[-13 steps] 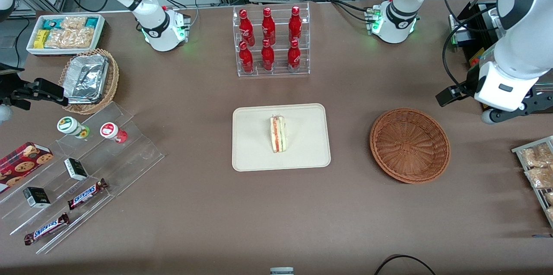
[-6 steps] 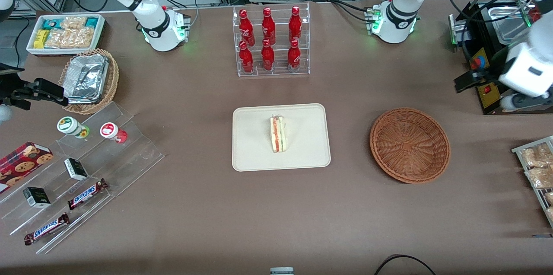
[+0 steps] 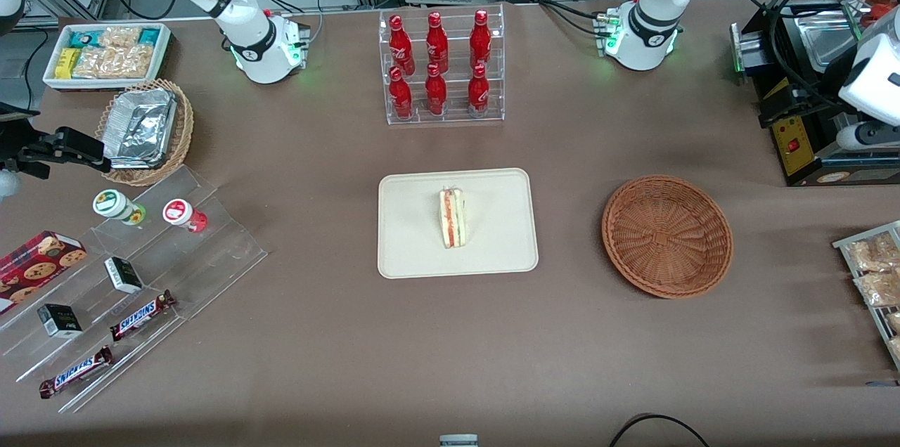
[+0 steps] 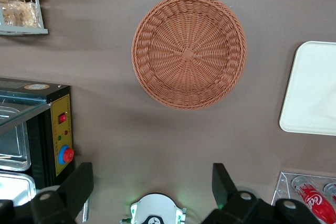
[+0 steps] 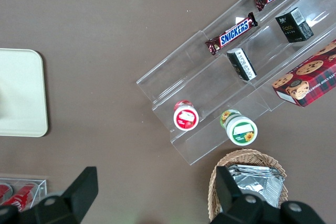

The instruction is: Place sandwich from basket to tray

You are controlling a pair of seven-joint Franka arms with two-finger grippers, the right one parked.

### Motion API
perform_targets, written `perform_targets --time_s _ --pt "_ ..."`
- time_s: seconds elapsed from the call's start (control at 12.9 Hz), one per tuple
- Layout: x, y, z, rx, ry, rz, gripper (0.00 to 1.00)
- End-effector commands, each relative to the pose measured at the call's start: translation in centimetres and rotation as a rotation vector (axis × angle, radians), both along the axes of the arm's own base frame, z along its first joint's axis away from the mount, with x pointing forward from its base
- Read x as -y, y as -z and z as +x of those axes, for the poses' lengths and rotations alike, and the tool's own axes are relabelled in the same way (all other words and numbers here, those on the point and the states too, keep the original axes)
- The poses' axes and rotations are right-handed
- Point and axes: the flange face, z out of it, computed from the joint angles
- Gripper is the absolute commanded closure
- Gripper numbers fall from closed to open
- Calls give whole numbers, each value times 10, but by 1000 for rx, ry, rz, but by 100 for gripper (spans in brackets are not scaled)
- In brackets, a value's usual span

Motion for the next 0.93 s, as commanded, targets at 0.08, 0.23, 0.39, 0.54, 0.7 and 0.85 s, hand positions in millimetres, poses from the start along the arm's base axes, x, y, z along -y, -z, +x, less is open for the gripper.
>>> perform_targets --time_s 0.08,0.23,0.39,0.54,0.7,0.85 --pt "0 -3 -11 4 39 -19 0" --pt "1 4 1 11 44 -22 0" --pt "13 8 12 21 74 -26 0" --pt "15 9 19 22 86 -31 0" --pt "16 6 19 28 91 -50 0" --pt "14 5 22 48 90 -41 0"
